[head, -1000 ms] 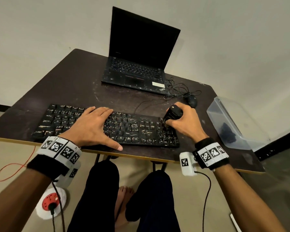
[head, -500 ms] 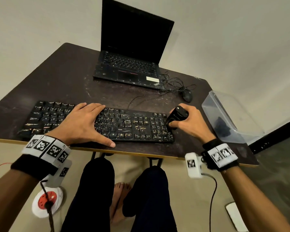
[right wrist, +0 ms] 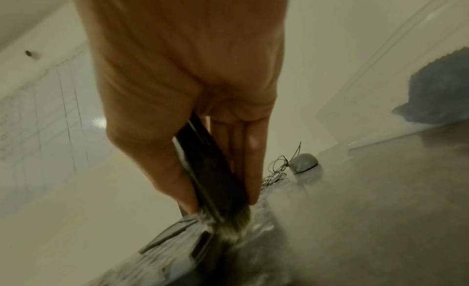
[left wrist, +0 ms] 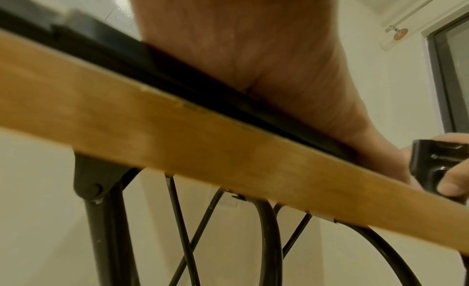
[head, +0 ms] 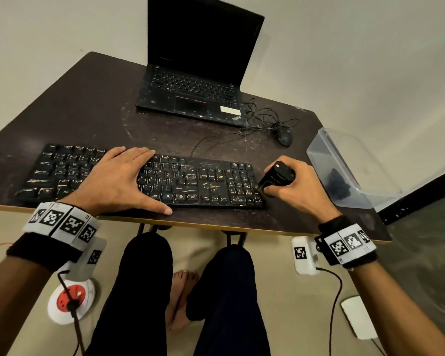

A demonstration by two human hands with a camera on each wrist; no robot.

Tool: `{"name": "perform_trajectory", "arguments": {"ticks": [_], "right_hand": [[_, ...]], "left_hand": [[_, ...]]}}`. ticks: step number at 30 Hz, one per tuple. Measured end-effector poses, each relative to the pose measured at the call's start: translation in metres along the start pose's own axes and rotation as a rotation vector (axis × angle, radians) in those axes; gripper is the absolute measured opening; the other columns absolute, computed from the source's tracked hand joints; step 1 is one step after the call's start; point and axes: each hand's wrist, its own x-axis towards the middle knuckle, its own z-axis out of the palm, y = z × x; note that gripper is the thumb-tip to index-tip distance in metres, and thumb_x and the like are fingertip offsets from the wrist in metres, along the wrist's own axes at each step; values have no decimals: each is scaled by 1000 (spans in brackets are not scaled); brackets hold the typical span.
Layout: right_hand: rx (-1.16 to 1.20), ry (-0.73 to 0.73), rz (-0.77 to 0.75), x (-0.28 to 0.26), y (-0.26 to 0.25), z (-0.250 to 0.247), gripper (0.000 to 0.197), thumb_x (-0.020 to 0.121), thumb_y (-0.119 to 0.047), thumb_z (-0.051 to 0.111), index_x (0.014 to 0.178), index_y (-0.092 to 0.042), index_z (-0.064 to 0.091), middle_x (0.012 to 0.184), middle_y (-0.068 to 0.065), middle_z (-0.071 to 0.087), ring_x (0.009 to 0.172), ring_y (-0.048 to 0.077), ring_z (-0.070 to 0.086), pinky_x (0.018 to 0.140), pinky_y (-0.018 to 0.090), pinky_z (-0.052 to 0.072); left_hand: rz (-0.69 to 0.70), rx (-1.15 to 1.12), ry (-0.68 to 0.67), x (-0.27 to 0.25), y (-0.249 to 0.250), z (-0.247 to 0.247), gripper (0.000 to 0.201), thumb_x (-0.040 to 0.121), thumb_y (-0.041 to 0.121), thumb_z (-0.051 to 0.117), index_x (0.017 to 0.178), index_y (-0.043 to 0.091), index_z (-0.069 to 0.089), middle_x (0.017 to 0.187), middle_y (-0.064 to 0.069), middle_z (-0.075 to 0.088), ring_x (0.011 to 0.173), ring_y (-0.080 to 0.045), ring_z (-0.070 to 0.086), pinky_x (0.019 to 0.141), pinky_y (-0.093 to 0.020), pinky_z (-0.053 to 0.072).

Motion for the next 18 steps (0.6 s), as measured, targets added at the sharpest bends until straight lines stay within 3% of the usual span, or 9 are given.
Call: {"name": "perform_trajectory", "arguments": {"ticks": [3, 6, 9, 18], "right_hand": [[41, -55, -45, -11, -1, 4, 35, 72, -12, 92, 96, -30, 73, 93, -11, 78, 90, 5, 74, 89, 40, 62], [29, 58, -5, -12, 1, 8, 33, 72, -12, 91, 94, -28, 72, 88, -12, 77, 86, 4, 73, 87, 38, 61], [14, 45, -16, -16, -2, 13, 33, 71, -13, 90, 94, -29, 73, 88, -13, 77, 85, 2, 73, 84, 34, 61], [72, 103, 23, -22, -2, 14, 31, 71, -12, 91, 92, -26, 72, 86, -12, 75, 84, 5, 72, 85, 38, 61]], "left_hand": [[-5, 6, 8, 0, -1, 0, 161, 35, 114, 42, 164, 20, 24, 170, 3, 27, 156, -11, 22, 129, -31, -2], [-1, 8, 5, 1, 0, 1, 161, 35, 114, 42, 164, 19, 25, 170, 2, 28, 156, -11, 22, 130, -32, 0], [-1, 5, 10, 1, -1, 3, 161, 35, 114, 43, 164, 19, 27, 169, 2, 29, 156, -12, 23, 130, -34, 2], [-14, 14, -2, 1, -2, 3, 162, 33, 115, 40, 164, 20, 25, 170, 4, 27, 156, -13, 22, 130, -35, 1]]}}
